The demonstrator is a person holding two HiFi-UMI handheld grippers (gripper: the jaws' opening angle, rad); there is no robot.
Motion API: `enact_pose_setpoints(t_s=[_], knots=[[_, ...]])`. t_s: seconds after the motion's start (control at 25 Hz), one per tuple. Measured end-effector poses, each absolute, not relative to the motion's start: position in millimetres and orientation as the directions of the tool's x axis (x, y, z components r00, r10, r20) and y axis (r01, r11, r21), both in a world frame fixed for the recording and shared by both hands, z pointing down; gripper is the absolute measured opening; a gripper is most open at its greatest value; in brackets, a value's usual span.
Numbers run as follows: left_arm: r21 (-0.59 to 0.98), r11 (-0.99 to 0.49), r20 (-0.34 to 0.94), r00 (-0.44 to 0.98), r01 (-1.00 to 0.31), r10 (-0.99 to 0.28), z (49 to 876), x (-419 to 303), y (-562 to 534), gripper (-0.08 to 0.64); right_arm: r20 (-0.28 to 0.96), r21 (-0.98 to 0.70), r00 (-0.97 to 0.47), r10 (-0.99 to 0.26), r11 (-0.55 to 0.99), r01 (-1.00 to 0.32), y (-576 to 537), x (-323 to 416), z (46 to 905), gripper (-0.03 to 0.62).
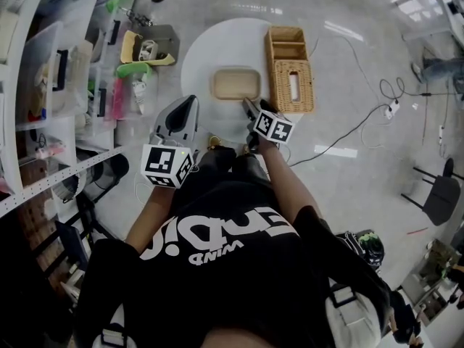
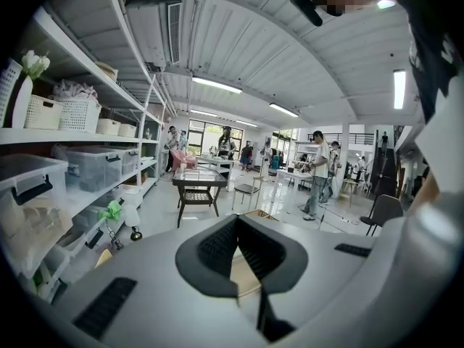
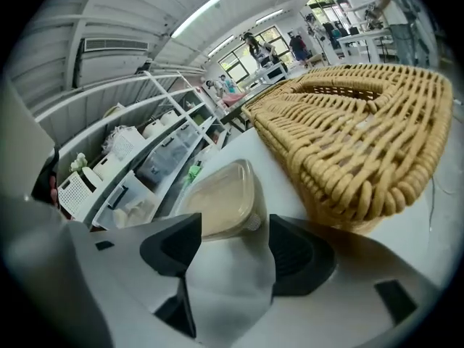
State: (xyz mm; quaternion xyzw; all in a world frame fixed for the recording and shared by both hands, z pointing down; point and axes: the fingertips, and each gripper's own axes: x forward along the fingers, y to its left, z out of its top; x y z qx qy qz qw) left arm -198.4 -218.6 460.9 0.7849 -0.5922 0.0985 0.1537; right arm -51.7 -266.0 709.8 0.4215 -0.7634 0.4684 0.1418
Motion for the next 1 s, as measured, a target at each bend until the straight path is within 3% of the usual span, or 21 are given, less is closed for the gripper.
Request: enact_pose_setpoints(t_s=[0.4, 1.0], knots=[[0.123, -0.249, 0.366, 0.277, -0.961, -0.889, 466, -201, -217, -0.002, 0.585, -0.643, -0.635, -0.505, 0.188, -0.742, -274, -55, 714, 0.222], [0.130, -0.265, 0.369, 0.295, -0.955, -0.881, 472, -197, -218, -0.002, 0.614, -0.571, -0.563, -0.553, 0.181, -0.800, -267, -44, 704, 0.156]])
